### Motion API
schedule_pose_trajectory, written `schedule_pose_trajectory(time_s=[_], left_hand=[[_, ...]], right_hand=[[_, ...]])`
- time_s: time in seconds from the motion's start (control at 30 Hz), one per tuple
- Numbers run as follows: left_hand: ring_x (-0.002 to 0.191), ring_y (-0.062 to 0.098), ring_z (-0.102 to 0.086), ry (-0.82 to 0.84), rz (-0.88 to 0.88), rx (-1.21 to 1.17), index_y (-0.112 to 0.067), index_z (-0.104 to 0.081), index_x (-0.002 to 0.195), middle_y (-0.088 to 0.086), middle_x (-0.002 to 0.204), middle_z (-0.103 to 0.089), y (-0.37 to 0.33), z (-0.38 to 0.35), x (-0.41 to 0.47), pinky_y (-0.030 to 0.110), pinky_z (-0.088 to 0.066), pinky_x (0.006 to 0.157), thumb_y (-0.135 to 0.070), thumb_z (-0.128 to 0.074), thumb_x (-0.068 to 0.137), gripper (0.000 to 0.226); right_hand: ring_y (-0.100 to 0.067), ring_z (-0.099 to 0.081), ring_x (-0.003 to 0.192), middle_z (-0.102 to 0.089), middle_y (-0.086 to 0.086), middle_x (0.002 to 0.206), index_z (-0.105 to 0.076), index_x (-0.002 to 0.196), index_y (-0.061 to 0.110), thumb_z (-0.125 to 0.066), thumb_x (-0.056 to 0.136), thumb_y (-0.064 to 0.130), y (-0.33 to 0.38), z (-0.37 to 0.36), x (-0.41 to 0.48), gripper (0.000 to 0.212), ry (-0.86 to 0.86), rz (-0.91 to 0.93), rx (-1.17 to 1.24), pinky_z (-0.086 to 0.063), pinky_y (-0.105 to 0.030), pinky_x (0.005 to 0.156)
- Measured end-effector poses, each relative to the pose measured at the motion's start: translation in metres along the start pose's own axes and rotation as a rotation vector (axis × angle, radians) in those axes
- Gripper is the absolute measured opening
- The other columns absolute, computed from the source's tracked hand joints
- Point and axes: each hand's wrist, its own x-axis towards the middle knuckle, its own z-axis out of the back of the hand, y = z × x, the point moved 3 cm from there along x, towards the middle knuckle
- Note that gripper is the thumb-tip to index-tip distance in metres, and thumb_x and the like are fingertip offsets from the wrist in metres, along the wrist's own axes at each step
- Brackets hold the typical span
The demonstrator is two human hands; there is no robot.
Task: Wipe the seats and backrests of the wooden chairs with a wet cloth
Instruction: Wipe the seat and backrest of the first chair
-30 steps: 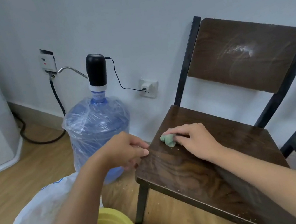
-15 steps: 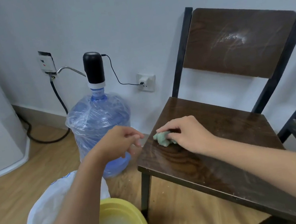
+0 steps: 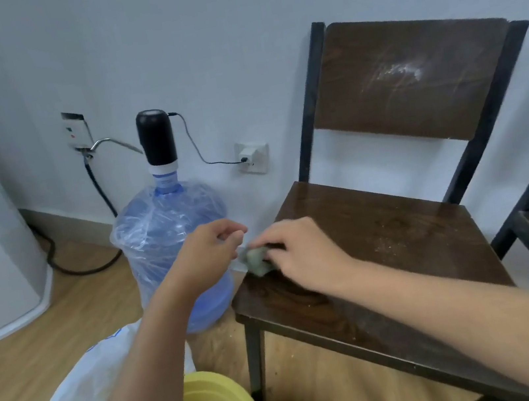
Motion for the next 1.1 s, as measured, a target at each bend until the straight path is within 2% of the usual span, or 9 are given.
schedule_pose_trajectory(time_s=[0.07,0.17,0.23,0.33,0.5,0.67,0.87,1.03,1.1], left_hand=[[0.083,0.015,-0.068,-0.086,0.029,-0.083,-0.022,-0.075,0.111,0.002,0.103,-0.074,0.004,0.005,0.003,0.029,-0.051,0.068,-0.026,-0.055,0.103,0.022],[0.084,0.017,-0.067,-0.1,-0.021,-0.035,-0.03,-0.076,0.104,-0.005,0.095,-0.074,-0.005,-0.003,0.011,0.034,-0.049,0.073,-0.027,-0.057,0.102,0.018],[0.08,0.006,-0.064,-0.045,-0.068,0.0,-0.038,-0.075,0.101,-0.014,0.087,-0.073,-0.015,-0.019,0.01,0.029,-0.046,0.073,-0.028,-0.06,0.1,0.018],[0.082,0.001,-0.067,-0.009,-0.1,-0.033,-0.035,-0.078,0.101,-0.017,0.085,-0.074,-0.032,-0.039,0.003,0.02,-0.049,0.076,-0.026,-0.066,0.097,0.015],[0.112,-0.001,-0.062,0.208,-0.235,0.173,-0.046,-0.074,0.108,-0.026,0.114,-0.067,-0.041,-0.065,-0.011,0.015,-0.045,0.089,-0.046,-0.079,0.083,0.026],[0.112,-0.004,-0.06,0.327,-0.301,0.27,-0.054,-0.069,0.112,-0.03,0.117,-0.064,-0.044,-0.063,-0.007,0.03,-0.051,0.101,-0.068,-0.079,0.067,0.049],[0.119,-0.007,-0.055,0.366,-0.299,0.245,-0.051,-0.07,0.114,-0.029,0.123,-0.063,-0.063,-0.064,-0.01,0.026,-0.044,0.101,-0.058,-0.084,0.071,0.046],[0.116,-0.005,-0.057,0.433,-0.299,0.251,-0.05,-0.07,0.113,-0.027,0.12,-0.064,-0.075,-0.081,-0.023,0.026,-0.046,0.1,-0.051,-0.086,0.074,0.042],[0.116,-0.005,-0.056,0.452,-0.312,0.272,-0.049,-0.07,0.113,-0.027,0.12,-0.063,-0.078,-0.088,-0.026,0.02,-0.044,0.096,-0.049,-0.084,0.076,0.039]], right_hand=[[-0.019,-0.065,0.101,-0.077,-0.003,0.105,-0.078,0.111,0.018,-0.064,0.089,0.004,0.018,-0.022,-0.012,0.03,0.095,0.107,-0.003,-0.05,-0.036,0.096],[-0.011,-0.062,0.101,-0.074,-0.002,0.106,-0.076,0.115,0.014,-0.064,0.09,-0.001,0.014,0.004,-0.045,0.031,0.247,0.217,0.074,-0.046,-0.018,0.093],[-0.004,-0.062,0.101,-0.073,0.003,0.108,-0.075,0.116,0.017,-0.064,0.091,0.0,-0.022,0.044,-0.052,0.032,0.178,0.063,0.035,-0.045,-0.014,0.09],[-0.007,-0.062,0.097,-0.073,0.002,0.111,-0.075,0.116,0.015,-0.062,0.093,0.0,-0.126,0.117,-0.034,0.031,-0.177,-0.322,-0.121,-0.04,-0.003,0.079],[-0.025,-0.066,0.102,-0.072,-0.013,0.115,-0.074,0.115,0.01,-0.061,0.096,0.001,-0.242,0.156,-0.024,0.025,-0.287,-0.654,-0.207,-0.045,-0.023,0.079],[-0.011,-0.061,0.11,-0.071,0.003,0.123,-0.072,0.122,0.024,-0.059,0.098,0.006,-0.198,0.126,-0.048,0.033,-0.161,-0.453,-0.258,-0.047,-0.025,0.099],[-0.002,-0.06,0.107,-0.066,0.03,0.11,-0.074,0.118,0.034,-0.065,0.095,0.008,-0.089,0.095,-0.139,0.036,0.071,-0.19,-0.135,-0.049,-0.021,0.093],[-0.008,-0.061,0.105,-0.071,0.018,0.113,-0.074,0.116,0.027,-0.061,0.095,0.0,-0.039,0.116,-0.201,0.037,0.332,-0.181,0.019,-0.049,-0.02,0.088],[-0.007,-0.064,0.104,-0.07,0.019,0.11,-0.074,0.114,0.031,-0.061,0.095,0.002,-0.056,0.141,-0.191,0.037,0.243,-0.287,0.01,-0.053,-0.023,0.087]])
